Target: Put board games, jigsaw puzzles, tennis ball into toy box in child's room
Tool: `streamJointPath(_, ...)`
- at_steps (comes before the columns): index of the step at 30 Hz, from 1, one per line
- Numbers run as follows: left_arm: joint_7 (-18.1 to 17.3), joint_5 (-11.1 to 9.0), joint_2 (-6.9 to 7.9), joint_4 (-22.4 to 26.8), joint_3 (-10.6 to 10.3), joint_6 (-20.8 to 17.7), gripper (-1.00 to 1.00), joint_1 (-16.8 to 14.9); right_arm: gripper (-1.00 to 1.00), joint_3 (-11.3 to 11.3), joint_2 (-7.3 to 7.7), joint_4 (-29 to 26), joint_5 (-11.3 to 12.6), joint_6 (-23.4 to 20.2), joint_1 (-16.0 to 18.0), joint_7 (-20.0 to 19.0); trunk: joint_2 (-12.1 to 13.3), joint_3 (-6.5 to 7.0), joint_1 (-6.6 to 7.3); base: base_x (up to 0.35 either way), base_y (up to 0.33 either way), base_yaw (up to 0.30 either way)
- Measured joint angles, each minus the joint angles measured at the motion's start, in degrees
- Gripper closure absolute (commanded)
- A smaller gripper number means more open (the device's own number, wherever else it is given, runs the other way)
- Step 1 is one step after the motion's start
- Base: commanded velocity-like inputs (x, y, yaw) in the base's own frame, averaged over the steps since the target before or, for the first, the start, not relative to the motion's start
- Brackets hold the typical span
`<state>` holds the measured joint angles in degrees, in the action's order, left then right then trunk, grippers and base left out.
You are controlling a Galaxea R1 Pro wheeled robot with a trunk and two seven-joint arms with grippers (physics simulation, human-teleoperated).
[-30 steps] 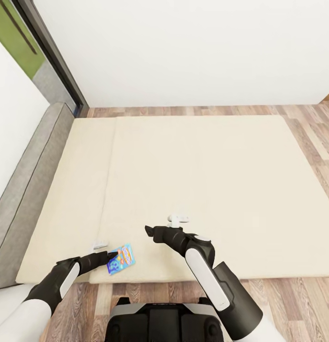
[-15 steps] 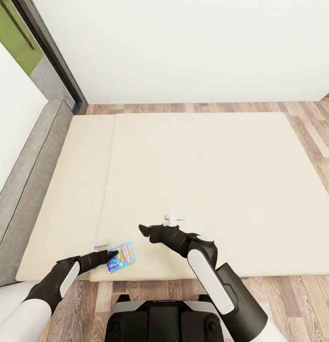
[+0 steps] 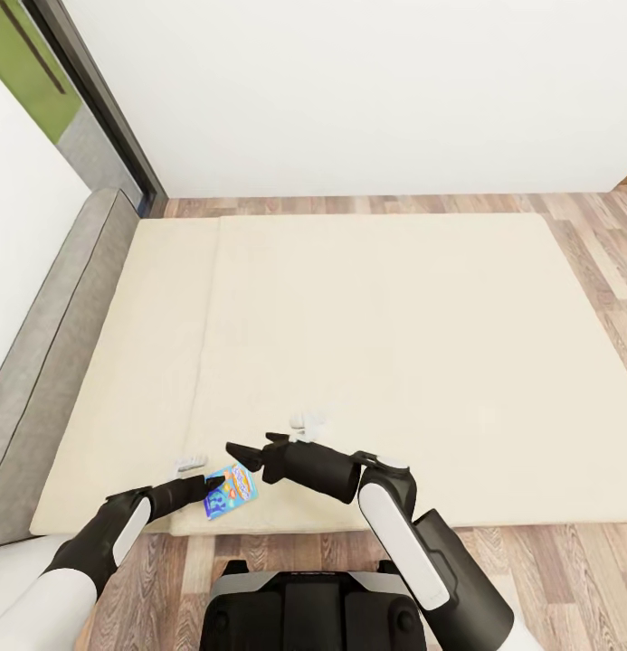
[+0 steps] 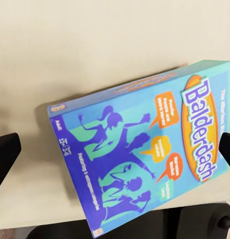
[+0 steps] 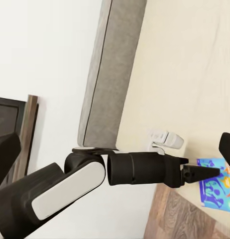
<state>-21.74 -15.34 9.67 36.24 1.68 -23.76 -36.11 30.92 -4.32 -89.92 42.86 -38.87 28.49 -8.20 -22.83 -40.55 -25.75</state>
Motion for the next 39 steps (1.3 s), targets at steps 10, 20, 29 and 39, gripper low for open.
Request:
streamJointPath(10,-0.01,0.0,0.08,0.01,0.0,0.0,-1.0,0.0,-1.0,-0.07,0.02,0.2,-0.31,0.1,-0.04,-0.94,0.0,0.0,0.0,0.0,0.0,0.0)
streamJointPath(20,-0.01,-0.07,0.17,0.01,0.0,0.0,-1.0,0.01,-1.0,-0.57,0.06,0.34,-0.17,0.11,-0.04,-0.97,0.0,0.02,0.0,0.0,0.0,0.0)
streamJointPath(29,-0.01,-0.09,0.24,0.01,0.0,0.0,-1.0,0.0,-1.0,-1.09,0.12,0.38,0.06,0.11,-0.04,-1.07,0.0,-0.1,0.0,0.0,0.0,0.0)
streamJointPath(39,-0.03,-0.09,0.27,0.04,0.0,0.0,-1.0,0.0,-1.0,-1.15,0.12,0.38,0.06,0.11,-0.04,-1.34,0.0,-0.9,0.0,0.0,0.0,0.0)
